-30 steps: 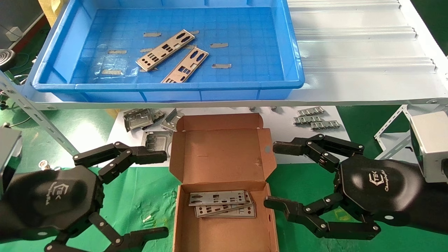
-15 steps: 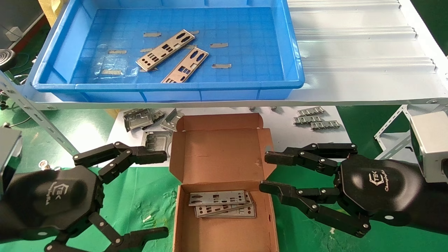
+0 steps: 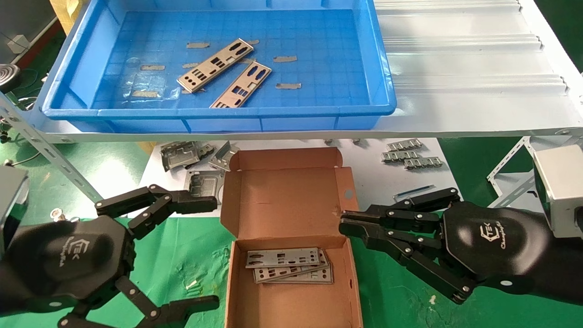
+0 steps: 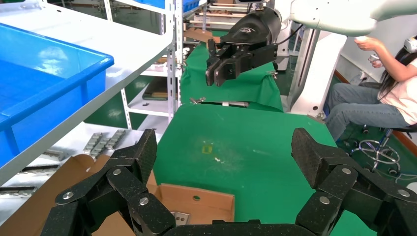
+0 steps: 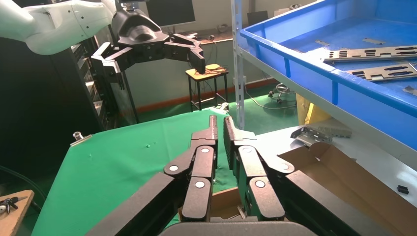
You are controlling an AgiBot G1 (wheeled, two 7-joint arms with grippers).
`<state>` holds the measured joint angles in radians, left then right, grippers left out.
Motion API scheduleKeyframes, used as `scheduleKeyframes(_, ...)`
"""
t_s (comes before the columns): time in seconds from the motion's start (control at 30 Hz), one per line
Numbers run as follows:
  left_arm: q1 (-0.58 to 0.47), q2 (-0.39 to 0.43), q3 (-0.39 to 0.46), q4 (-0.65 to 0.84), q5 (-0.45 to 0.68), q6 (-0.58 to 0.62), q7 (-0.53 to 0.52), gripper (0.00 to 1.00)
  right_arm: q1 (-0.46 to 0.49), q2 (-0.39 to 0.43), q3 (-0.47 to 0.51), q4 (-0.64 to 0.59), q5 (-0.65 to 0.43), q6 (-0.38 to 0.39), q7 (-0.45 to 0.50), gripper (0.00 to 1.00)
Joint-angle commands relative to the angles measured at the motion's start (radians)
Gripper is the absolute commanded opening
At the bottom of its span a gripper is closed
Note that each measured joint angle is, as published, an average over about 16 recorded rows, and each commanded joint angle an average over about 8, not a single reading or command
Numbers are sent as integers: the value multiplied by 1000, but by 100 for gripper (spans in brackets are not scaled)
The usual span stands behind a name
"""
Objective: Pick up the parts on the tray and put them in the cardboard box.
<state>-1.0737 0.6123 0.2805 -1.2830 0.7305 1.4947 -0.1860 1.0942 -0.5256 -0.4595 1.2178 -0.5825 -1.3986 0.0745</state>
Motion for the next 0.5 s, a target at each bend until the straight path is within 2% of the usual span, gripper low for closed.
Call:
scheduleKeyframes(0.03,0,0,0,0,0,0,0,100,0,0,0,0,0,0,0,0)
scheduleKeyframes(0.33,-22,7,1,-7,25,-13,16,100,0,0,0,0,0,0,0,0)
scheduleKeyframes(0.5,-131,57,20,-1,94,-51,15,100,0,0,0,0,0,0,0,0)
